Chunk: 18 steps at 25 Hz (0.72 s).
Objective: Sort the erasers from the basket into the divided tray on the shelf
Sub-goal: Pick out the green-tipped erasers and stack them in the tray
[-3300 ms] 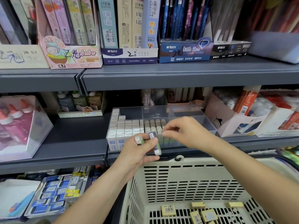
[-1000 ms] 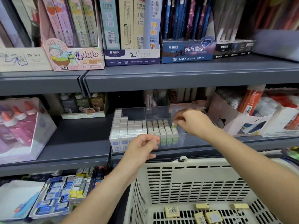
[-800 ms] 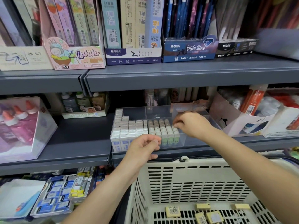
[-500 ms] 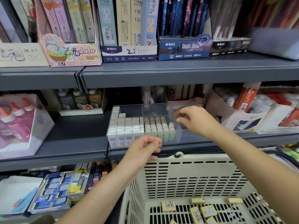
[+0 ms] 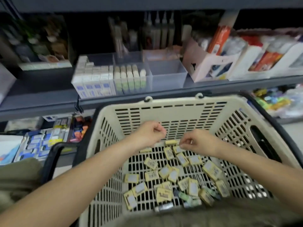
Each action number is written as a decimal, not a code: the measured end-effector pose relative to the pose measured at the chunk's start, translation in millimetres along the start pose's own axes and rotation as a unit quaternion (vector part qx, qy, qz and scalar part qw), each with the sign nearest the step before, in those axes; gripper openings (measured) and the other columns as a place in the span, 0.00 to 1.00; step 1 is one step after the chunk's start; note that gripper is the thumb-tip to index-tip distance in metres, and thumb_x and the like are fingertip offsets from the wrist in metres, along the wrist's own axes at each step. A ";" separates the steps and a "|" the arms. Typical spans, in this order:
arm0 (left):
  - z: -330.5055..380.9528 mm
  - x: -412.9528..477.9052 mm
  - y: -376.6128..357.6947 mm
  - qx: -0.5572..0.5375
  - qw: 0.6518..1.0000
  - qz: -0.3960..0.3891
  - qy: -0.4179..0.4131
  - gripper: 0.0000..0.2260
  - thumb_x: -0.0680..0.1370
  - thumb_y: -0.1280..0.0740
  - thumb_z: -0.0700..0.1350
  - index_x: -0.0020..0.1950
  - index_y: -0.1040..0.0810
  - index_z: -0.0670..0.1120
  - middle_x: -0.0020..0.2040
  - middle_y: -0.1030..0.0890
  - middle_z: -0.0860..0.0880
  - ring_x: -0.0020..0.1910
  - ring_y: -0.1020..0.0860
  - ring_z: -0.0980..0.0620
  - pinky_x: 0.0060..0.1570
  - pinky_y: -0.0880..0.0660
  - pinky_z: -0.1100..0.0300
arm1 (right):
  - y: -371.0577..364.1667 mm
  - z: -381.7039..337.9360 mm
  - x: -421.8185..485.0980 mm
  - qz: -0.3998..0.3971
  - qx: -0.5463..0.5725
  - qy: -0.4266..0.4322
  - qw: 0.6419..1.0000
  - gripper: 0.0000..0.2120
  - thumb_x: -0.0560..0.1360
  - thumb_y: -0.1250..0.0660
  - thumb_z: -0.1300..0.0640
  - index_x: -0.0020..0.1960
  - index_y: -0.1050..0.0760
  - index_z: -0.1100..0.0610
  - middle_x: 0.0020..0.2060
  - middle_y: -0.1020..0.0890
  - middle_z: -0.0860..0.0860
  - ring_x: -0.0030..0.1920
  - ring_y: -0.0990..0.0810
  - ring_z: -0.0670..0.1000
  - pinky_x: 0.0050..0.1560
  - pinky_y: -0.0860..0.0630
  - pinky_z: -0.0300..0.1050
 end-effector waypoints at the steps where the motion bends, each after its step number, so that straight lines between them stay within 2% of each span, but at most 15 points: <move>1: -6.8 4.7 -13.1 0.021 0.999 -0.016 0.027 0.04 0.78 0.37 0.43 0.44 0.25 0.50 0.42 0.22 0.50 0.42 0.24 0.52 0.37 0.25 0.62 | -17.2 3.8 -1.3 -0.042 0.002 -0.008 0.999 0.09 0.75 0.34 0.50 0.49 0.19 0.53 0.45 0.17 0.46 0.42 0.22 0.42 0.45 0.25 0.38; 4: -32.3 12.0 -41.3 0.079 0.987 -0.090 0.106 0.04 0.79 0.39 0.42 0.45 0.28 0.47 0.39 0.29 0.48 0.36 0.30 0.51 0.34 0.29 0.60 | -53.9 3.4 -4.4 -0.152 0.010 -0.006 0.988 0.09 0.74 0.32 0.50 0.49 0.19 0.54 0.46 0.17 0.48 0.41 0.23 0.43 0.42 0.28 0.36; 5: -39.5 12.4 -47.9 0.093 0.982 -0.116 0.115 0.04 0.79 0.40 0.41 0.44 0.30 0.46 0.38 0.31 0.46 0.33 0.33 0.50 0.33 0.32 0.59 | -63.8 2.4 -6.8 -0.191 0.003 0.009 0.982 0.10 0.73 0.32 0.49 0.48 0.19 0.55 0.46 0.17 0.48 0.41 0.22 0.45 0.42 0.27 0.38; 7: -48.8 11.9 -57.5 0.134 0.973 -0.155 0.104 0.04 0.78 0.38 0.42 0.43 0.29 0.45 0.39 0.31 0.44 0.34 0.34 0.48 0.35 0.33 0.57 | -83.0 2.2 -15.8 -0.258 -0.036 0.039 0.965 0.13 0.71 0.30 0.46 0.45 0.18 0.56 0.44 0.16 0.50 0.42 0.20 0.49 0.41 0.25 0.43; 10: -49.0 9.0 -63.2 0.136 0.974 -0.158 0.089 0.04 0.78 0.37 0.44 0.45 0.24 0.46 0.42 0.24 0.45 0.36 0.30 0.48 0.32 0.31 0.60 | -103.3 3.7 -28.2 -0.275 -0.163 0.073 0.945 0.19 0.68 0.30 0.41 0.44 0.20 0.57 0.47 0.20 0.51 0.45 0.21 0.54 0.31 0.34 0.41; 12: -46.0 6.8 -64.8 0.116 0.979 -0.144 0.088 0.03 0.78 0.36 0.44 0.47 0.23 0.46 0.42 0.23 0.46 0.34 0.30 0.49 0.30 0.31 0.61 | -107.4 2.1 -30.1 -0.274 -0.186 0.073 0.941 0.16 0.68 0.30 0.45 0.43 0.21 0.58 0.49 0.23 0.52 0.45 0.22 0.55 0.29 0.36 0.40; 15: -46.8 2.0 -71.6 0.129 0.973 -0.171 0.086 0.06 0.76 0.33 0.44 0.52 0.23 0.45 0.48 0.21 0.46 0.40 0.27 0.49 0.39 0.28 0.58 | -94.5 0.6 -25.5 -0.266 -0.085 0.038 0.959 0.07 0.68 0.31 0.53 0.36 0.23 0.57 0.36 0.22 0.50 0.36 0.24 0.49 0.34 0.30 0.42; 16: -47.8 -0.3 -74.7 0.150 0.966 -0.191 0.085 0.10 0.75 0.31 0.45 0.55 0.23 0.44 0.51 0.21 0.47 0.44 0.25 0.50 0.45 0.26 0.58 | -88.4 -0.5 -23.2 -0.254 -0.015 0.024 0.967 0.05 0.69 0.31 0.55 0.39 0.21 0.57 0.34 0.22 0.49 0.34 0.26 0.48 0.36 0.29 0.41; 18: -49.4 -3.5 -81.3 0.177 0.953 -0.230 0.082 0.15 0.73 0.29 0.46 0.58 0.24 0.45 0.54 0.21 0.48 0.52 0.23 0.50 0.56 0.26 0.55 | -78.1 -3.5 -19.8 -0.213 0.109 0.010 0.971 0.08 0.70 0.30 0.58 0.46 0.19 0.60 0.35 0.21 0.49 0.34 0.27 0.44 0.38 0.29 0.38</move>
Point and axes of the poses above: each hand's wrist, its own x-axis towards the middle knuckle, its own y-axis out of the back of the hand, z = x × y, the point moved 1 cm from there along x, towards the middle knuckle
